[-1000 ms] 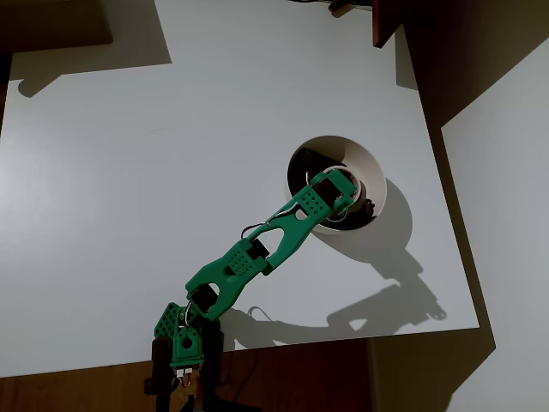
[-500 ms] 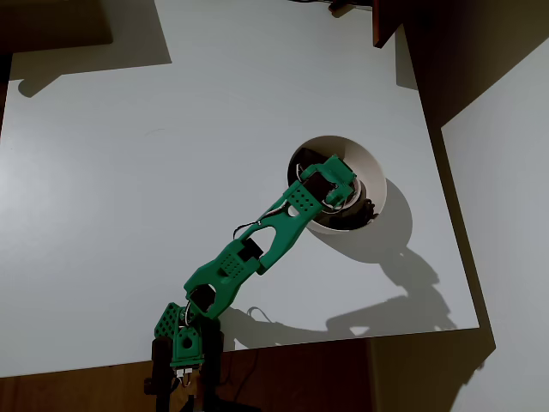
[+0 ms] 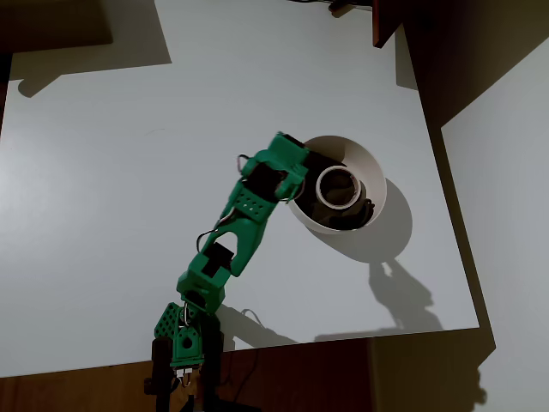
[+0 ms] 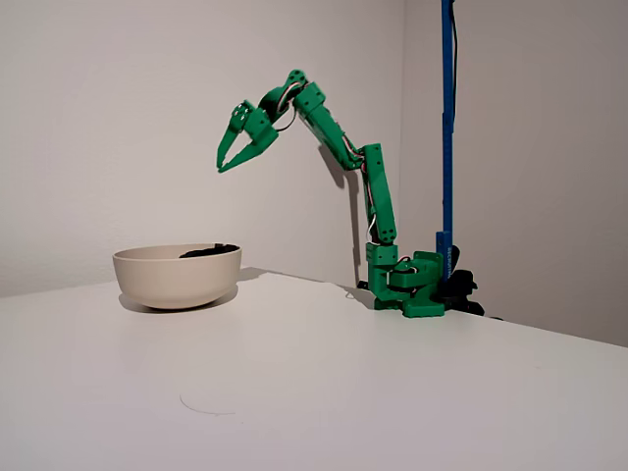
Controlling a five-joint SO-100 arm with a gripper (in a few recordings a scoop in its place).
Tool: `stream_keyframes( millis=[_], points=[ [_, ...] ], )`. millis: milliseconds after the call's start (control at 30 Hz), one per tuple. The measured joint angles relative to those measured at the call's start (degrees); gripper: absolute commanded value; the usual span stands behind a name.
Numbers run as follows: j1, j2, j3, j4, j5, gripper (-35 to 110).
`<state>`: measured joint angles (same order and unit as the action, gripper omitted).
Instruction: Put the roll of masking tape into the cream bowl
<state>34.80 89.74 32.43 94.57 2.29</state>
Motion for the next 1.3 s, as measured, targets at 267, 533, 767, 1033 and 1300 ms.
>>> stream_keyframes(
  millis=[267,533,767,1033,1300],
  points=[
    [-16.0,11.43,0.79,7.21,-0.26,-8],
    [-30.32,28.04,20.74,7.21,-1.05,-8],
    [-33.66,40.08,45.44,3.25,-1.67,-8],
    [-35.33,51.15,72.6,-6.94,-1.85,-8],
    [-37.71,58.36,91.14,-15.12,-0.7,-8]
  ],
)
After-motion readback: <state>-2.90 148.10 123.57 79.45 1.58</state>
